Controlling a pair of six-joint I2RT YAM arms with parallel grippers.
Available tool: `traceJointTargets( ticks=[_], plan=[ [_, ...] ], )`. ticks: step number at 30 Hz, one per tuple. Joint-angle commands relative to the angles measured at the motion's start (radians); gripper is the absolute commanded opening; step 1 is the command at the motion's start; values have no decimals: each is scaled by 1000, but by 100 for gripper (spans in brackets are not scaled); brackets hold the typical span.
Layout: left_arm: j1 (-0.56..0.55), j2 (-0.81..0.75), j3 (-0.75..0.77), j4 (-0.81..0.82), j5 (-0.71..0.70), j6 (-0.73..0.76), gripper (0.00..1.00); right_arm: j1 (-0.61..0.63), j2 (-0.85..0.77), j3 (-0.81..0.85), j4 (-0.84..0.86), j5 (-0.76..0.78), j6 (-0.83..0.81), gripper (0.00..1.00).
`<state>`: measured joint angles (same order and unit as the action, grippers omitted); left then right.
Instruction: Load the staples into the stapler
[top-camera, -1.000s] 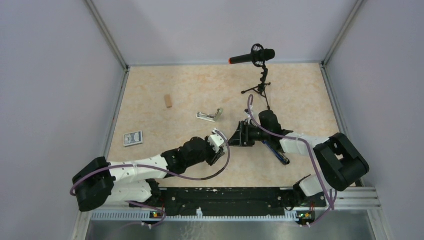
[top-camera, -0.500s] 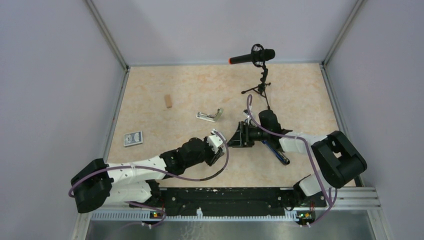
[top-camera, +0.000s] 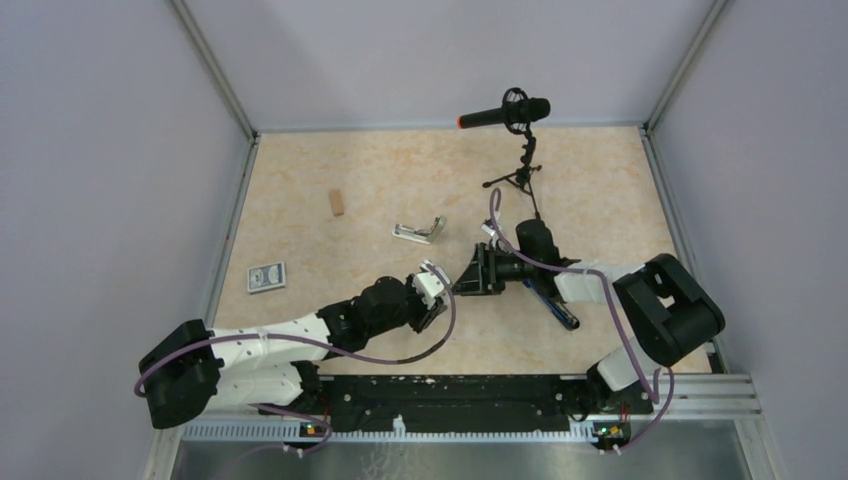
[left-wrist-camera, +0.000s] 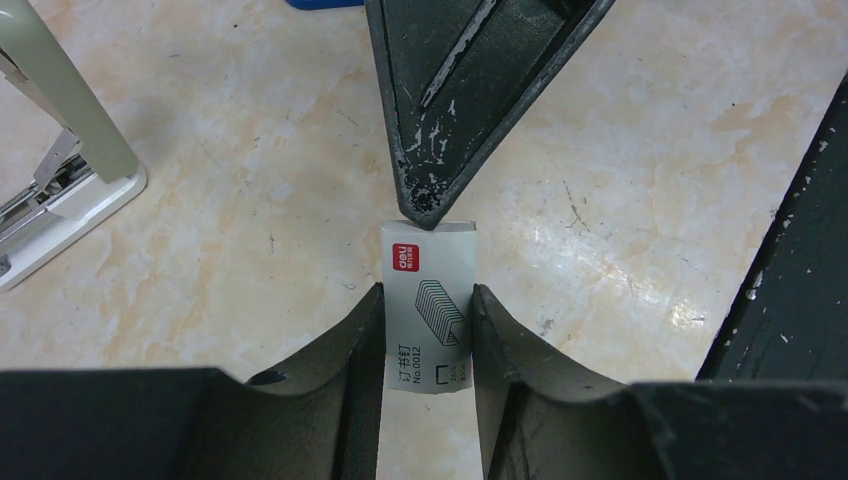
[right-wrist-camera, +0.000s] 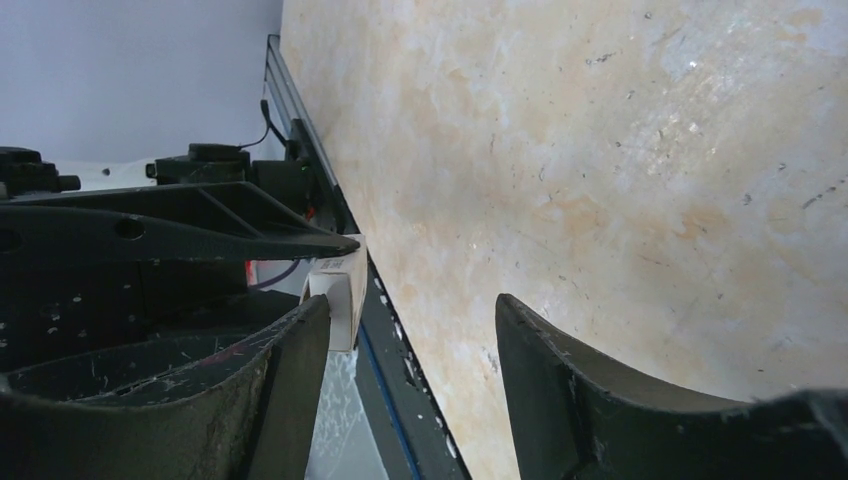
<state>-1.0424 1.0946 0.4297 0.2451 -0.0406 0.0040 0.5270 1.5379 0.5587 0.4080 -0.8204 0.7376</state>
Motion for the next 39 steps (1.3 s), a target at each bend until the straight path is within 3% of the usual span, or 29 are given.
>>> traceJointTargets(
  ticks=[1, 10, 23, 39],
  plan=[
    [-5, -27, 2, 88, 25, 19, 39, -2, 24, 23, 64, -56, 0, 61],
    [-5, -22, 7, 116, 10, 36, 39, 7, 57, 26, 15, -63, -45, 60],
    [-4, -47, -71, 269, -9, 22, 36, 35, 102, 43, 50, -128, -48, 53],
    [-5, -27, -86, 327, 35, 11, 37, 88, 134, 51, 107, -158, -23, 46]
  ],
)
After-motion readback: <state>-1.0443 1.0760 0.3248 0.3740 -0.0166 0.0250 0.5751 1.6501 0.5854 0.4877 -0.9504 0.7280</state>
